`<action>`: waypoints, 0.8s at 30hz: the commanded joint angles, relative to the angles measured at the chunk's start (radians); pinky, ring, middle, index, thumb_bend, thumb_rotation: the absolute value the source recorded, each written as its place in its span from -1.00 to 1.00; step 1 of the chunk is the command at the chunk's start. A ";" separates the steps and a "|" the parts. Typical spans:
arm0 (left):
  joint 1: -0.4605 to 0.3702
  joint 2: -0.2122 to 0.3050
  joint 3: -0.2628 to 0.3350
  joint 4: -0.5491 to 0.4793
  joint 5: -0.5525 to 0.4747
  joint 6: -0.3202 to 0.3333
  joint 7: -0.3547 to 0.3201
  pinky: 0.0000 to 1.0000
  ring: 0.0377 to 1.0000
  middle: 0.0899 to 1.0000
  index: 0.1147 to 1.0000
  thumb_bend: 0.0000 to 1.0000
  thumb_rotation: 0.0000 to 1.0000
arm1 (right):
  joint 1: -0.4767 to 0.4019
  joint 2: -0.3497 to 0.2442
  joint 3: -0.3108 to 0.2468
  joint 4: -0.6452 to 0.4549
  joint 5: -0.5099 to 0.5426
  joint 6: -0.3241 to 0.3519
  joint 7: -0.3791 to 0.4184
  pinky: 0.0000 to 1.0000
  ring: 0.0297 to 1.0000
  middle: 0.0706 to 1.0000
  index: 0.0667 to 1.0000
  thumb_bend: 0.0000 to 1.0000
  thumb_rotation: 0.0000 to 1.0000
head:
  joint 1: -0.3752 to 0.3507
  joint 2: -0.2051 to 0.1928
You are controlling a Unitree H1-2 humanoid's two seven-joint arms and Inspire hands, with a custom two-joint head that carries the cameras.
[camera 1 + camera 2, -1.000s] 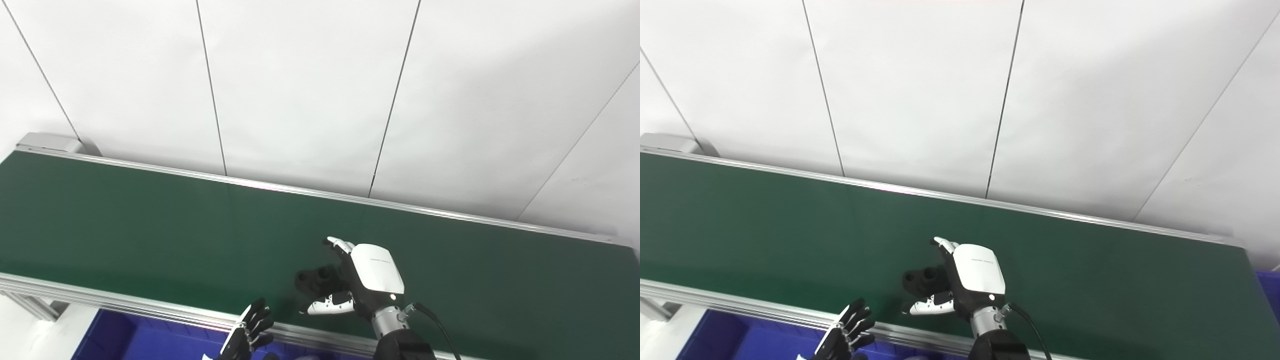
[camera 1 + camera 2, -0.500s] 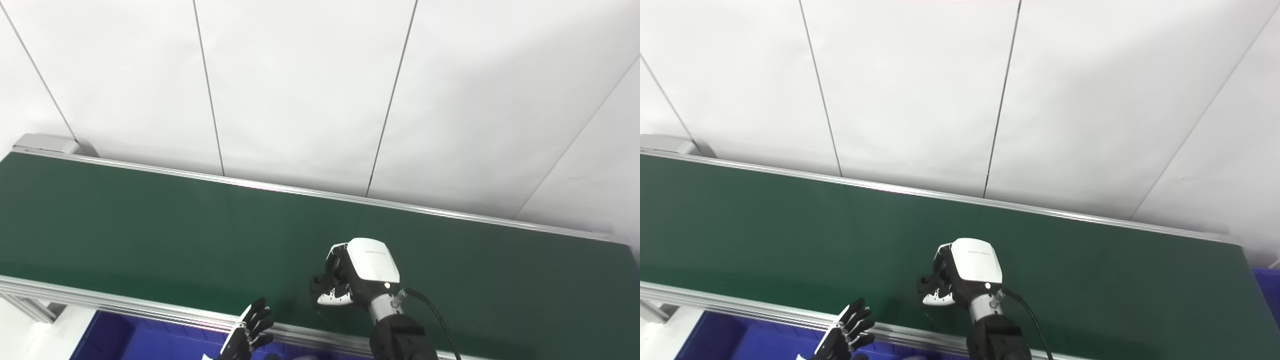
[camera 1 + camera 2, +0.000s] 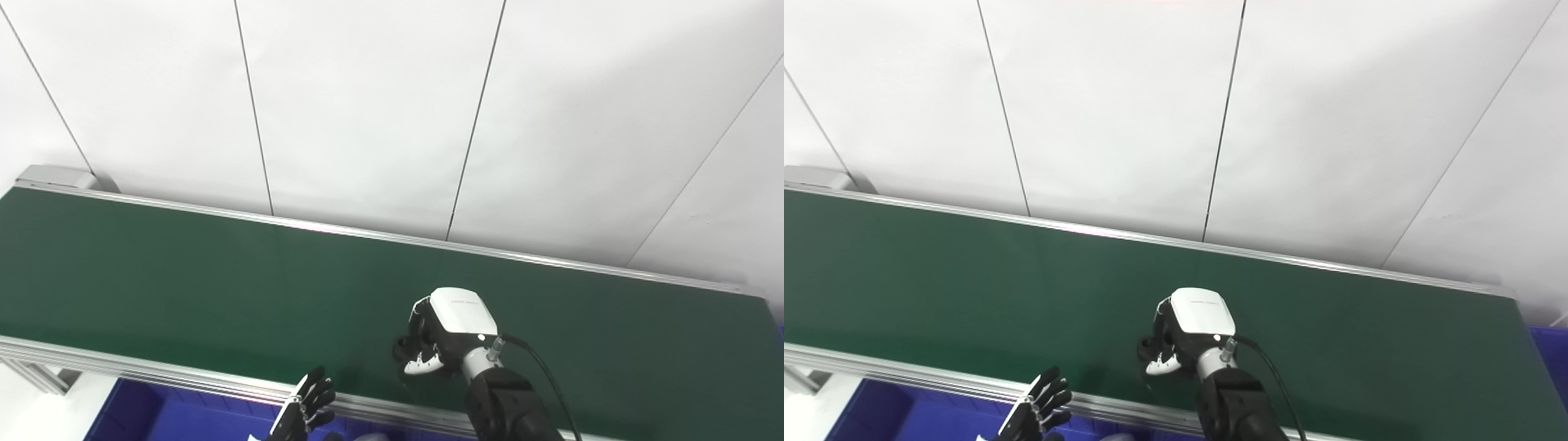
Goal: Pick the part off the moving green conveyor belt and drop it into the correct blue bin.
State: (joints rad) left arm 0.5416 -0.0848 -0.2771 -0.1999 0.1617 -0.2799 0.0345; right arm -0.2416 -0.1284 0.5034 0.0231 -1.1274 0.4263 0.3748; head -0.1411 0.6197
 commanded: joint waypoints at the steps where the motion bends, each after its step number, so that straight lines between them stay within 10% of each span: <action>1: 0.004 -0.005 -0.007 -0.033 0.007 -0.016 0.000 0.54 0.66 0.71 0.77 -0.01 0.47 | 0.044 -0.011 0.034 0.027 0.006 0.031 0.101 -0.50 -0.34 -0.12 -0.09 0.05 -1.00 | 0.001 -0.001; 24: 0.002 -0.006 -0.008 -0.056 0.000 0.007 0.000 0.55 0.68 0.73 0.79 0.00 0.56 | -0.064 0.050 0.040 -0.513 -0.111 0.021 0.419 -0.68 -0.59 -0.14 -0.09 0.05 -1.00 | -0.024 0.024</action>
State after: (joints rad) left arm 0.5439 -0.0851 -0.2812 -0.2289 0.1614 -0.2611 0.0346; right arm -0.2673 -0.0996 0.5518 -0.4300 -1.2111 0.4718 0.7643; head -0.1626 0.6427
